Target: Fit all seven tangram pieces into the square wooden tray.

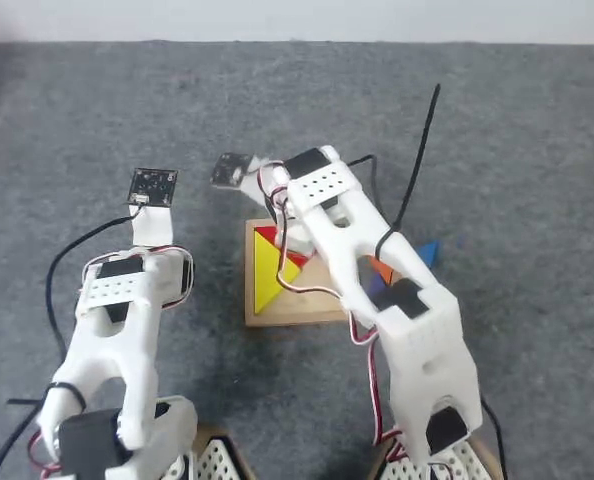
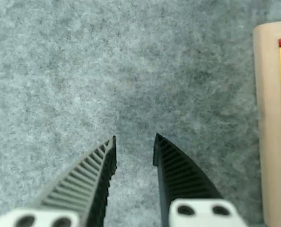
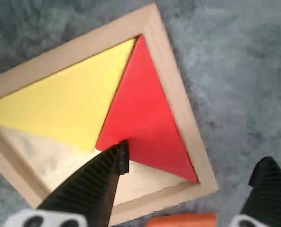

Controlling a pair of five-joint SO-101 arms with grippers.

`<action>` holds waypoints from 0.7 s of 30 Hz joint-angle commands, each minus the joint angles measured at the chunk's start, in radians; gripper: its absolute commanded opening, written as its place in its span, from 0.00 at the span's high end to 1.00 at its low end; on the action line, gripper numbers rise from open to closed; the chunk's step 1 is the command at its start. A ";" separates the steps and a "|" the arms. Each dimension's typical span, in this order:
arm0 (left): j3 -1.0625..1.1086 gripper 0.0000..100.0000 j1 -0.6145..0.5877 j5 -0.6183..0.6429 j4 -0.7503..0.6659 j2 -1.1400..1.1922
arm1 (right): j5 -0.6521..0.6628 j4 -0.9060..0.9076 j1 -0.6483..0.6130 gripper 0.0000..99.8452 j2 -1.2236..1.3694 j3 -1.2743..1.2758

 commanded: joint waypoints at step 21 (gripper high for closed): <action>-0.004 0.88 0.020 -0.005 -0.018 -0.006 | -0.313 -0.125 0.510 0.59 -0.348 0.528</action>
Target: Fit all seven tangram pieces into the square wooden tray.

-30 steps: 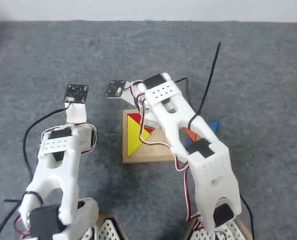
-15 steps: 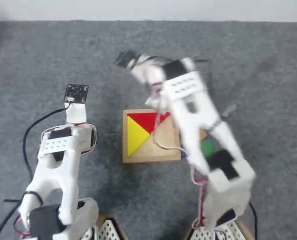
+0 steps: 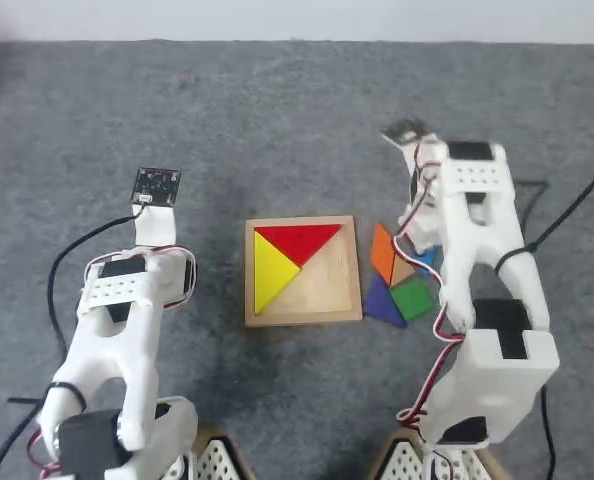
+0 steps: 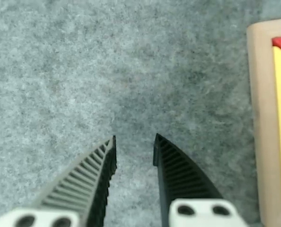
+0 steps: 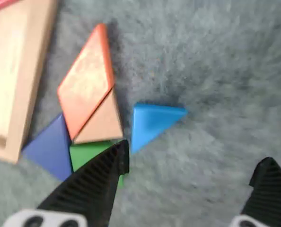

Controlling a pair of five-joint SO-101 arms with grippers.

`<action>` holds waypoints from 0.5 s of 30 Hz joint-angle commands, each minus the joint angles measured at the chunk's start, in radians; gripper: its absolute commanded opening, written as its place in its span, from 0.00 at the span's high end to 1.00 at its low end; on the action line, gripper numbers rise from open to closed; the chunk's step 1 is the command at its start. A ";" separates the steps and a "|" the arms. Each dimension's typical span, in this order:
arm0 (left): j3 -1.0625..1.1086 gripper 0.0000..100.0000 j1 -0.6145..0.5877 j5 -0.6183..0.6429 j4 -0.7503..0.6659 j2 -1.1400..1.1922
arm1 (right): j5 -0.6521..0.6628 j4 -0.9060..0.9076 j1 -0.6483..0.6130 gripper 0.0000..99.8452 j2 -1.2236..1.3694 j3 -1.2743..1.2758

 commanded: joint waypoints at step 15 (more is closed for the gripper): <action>-0.004 0.88 0.005 -0.005 -0.018 -0.006 | -0.178 -0.104 -0.090 0.60 -0.084 0.242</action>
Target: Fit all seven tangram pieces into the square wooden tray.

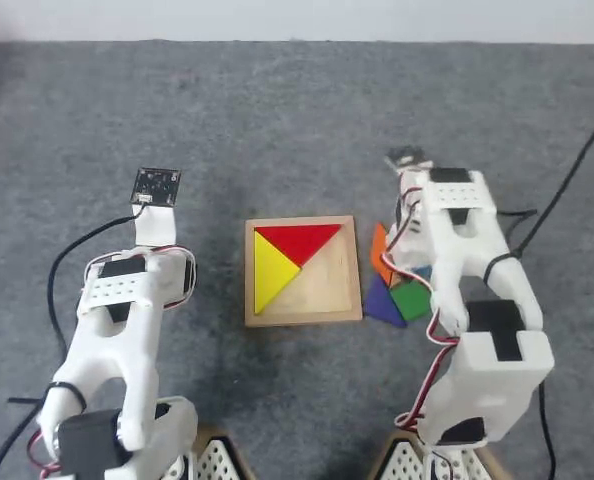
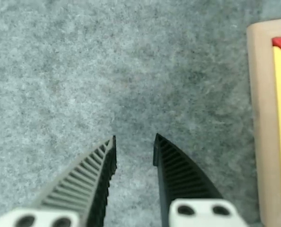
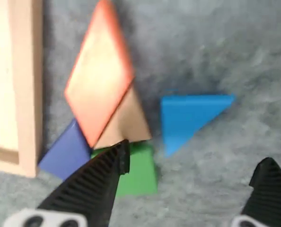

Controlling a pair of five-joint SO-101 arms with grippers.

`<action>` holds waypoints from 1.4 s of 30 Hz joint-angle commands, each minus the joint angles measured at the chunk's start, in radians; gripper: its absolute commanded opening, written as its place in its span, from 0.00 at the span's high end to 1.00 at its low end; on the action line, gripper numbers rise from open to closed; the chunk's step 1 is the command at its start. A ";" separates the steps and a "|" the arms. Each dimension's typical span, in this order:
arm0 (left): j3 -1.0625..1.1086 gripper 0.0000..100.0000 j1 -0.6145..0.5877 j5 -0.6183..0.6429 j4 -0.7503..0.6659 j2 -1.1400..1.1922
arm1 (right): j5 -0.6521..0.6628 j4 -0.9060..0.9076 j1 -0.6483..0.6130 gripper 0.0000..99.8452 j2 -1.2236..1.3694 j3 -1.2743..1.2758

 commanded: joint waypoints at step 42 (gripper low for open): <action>-0.004 0.88 0.006 -0.005 -0.018 -0.006 | -0.674 -0.292 -0.254 0.60 -0.067 -0.011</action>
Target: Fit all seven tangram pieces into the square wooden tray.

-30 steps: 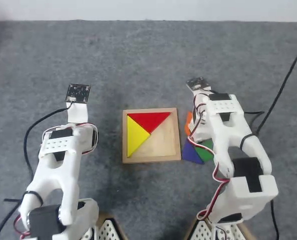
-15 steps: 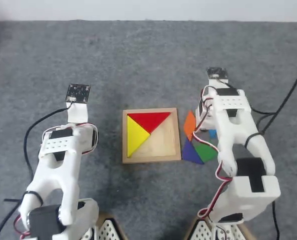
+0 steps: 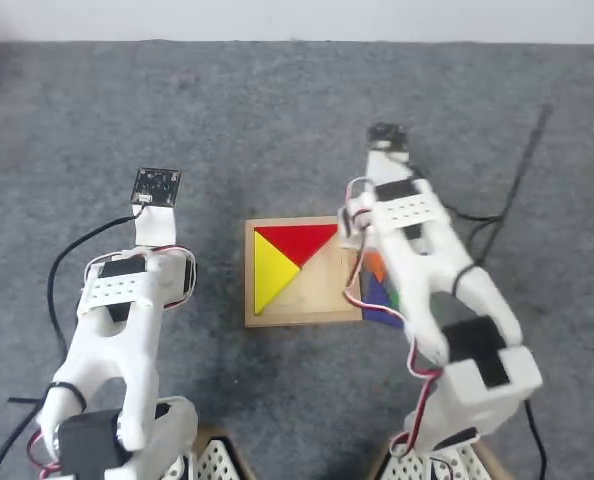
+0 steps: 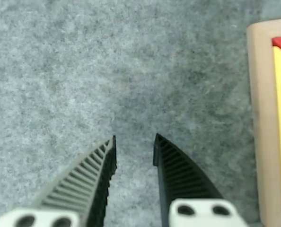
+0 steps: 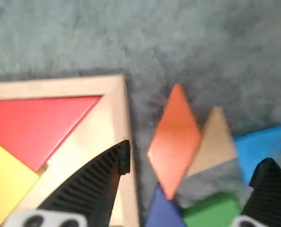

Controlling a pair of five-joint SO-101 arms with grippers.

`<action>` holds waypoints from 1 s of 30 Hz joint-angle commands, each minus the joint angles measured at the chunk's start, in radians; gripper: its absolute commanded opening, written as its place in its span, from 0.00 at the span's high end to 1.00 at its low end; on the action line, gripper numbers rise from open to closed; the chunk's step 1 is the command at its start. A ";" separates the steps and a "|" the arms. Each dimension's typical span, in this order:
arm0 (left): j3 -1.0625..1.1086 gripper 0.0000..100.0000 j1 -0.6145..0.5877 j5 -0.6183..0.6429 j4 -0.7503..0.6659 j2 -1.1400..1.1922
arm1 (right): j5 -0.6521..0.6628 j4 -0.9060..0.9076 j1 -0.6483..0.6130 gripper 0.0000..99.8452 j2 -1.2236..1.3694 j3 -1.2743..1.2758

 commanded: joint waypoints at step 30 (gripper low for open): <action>0.005 0.88 0.006 -0.005 -0.028 -0.006 | -0.256 0.209 -0.058 0.60 0.248 -0.245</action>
